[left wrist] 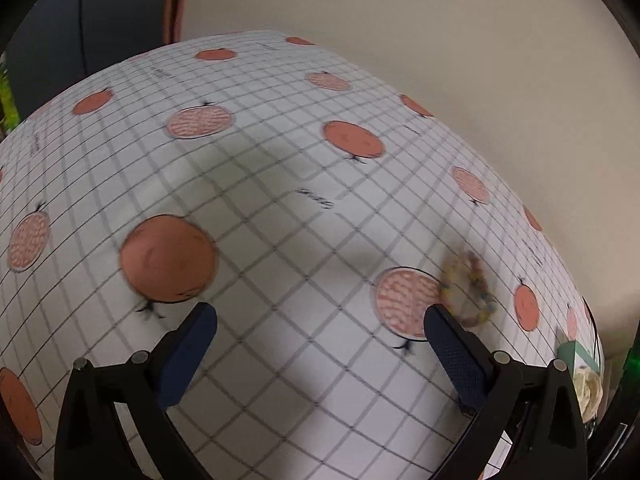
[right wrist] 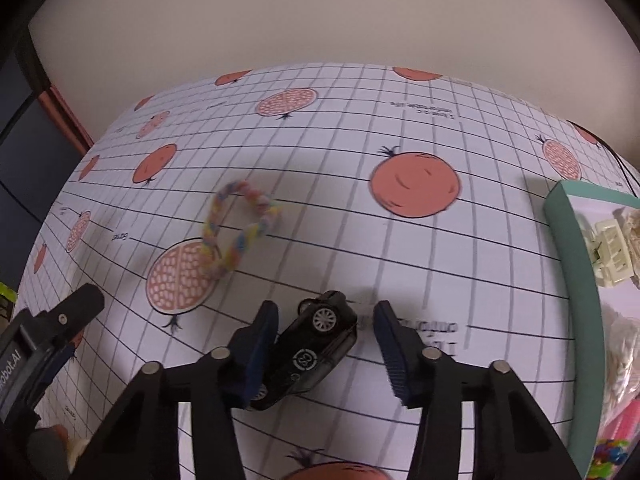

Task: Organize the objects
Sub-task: 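Close right gripper on black toy car while left gripper approaches rainbow braided ring, then close left gripper on rainbow braided ring while right gripper holds black car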

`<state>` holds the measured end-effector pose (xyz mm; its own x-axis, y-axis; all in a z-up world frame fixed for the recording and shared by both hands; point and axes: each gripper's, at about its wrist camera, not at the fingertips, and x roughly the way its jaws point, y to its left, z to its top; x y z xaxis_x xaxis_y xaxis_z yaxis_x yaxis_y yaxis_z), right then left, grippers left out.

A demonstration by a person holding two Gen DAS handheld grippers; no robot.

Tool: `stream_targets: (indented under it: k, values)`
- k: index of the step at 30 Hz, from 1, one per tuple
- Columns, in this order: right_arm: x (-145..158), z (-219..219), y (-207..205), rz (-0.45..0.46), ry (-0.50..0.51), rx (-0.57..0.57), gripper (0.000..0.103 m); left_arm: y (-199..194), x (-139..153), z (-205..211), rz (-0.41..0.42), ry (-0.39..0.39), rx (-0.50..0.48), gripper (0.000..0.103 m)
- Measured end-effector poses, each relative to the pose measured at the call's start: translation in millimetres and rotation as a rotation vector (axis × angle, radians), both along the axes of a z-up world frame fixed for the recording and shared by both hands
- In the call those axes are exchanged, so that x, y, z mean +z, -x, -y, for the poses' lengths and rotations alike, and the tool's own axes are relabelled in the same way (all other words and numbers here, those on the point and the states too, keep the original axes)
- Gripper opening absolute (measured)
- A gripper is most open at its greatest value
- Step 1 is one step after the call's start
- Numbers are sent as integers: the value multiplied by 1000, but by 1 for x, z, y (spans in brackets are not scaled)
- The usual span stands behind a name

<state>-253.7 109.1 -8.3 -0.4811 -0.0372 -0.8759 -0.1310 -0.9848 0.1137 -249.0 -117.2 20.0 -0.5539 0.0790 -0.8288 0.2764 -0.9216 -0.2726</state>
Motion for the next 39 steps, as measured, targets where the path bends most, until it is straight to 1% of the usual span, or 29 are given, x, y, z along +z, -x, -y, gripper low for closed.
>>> stream_targets:
  k: [4, 8, 11, 16, 21, 24, 26, 28, 31, 32, 33, 35, 36, 39]
  values:
    - [0, -15, -1, 4, 9, 8, 40, 10, 0, -18, -5, 7, -63, 103]
    - [1, -34, -3, 6, 6, 9, 39, 20, -2, -35, -8, 28, -103, 103]
    - [2, -47, -5, 0, 3, 5, 39, 26, 1, -48, -33, 31, -145, 102]
    - [2, -66, -11, -5, 24, 13, 39, 35, -2, -78, -33, 81, -224, 102]
    - [2, -74, -17, -25, 44, 22, 39, 46, -10, -95, -18, 101, -255, 95]
    - [2, -73, -19, -34, 45, 34, 39, 49, -15, -101, -12, 117, -262, 95]
    - [1, -75, -19, -41, 60, 34, 39, 51, -17, -104, -15, 112, -262, 94]
    - [2, -77, -22, -47, 69, 38, 39, 53, -19, -106, -15, 103, -266, 88]
    - [2, -77, -23, -50, 68, 46, 39, 57, -20, -111, -19, 113, -271, 81]
    - [2, -78, -24, -52, 70, 48, 39, 57, -19, -112, -26, 111, -275, 69]
    - [1, -78, -23, -53, 72, 49, 39, 57, -19, -113, -28, 114, -276, 53]
    - [1, -80, -24, -54, 79, 50, 39, 56, -19, -116, -24, 123, -283, 50]
    - [2, -80, -24, -53, 82, 49, 39, 55, -18, -116, -26, 114, -287, 46]
    - [2, -81, -26, -50, 86, 51, 39, 52, -19, -114, -29, 99, -290, 43]
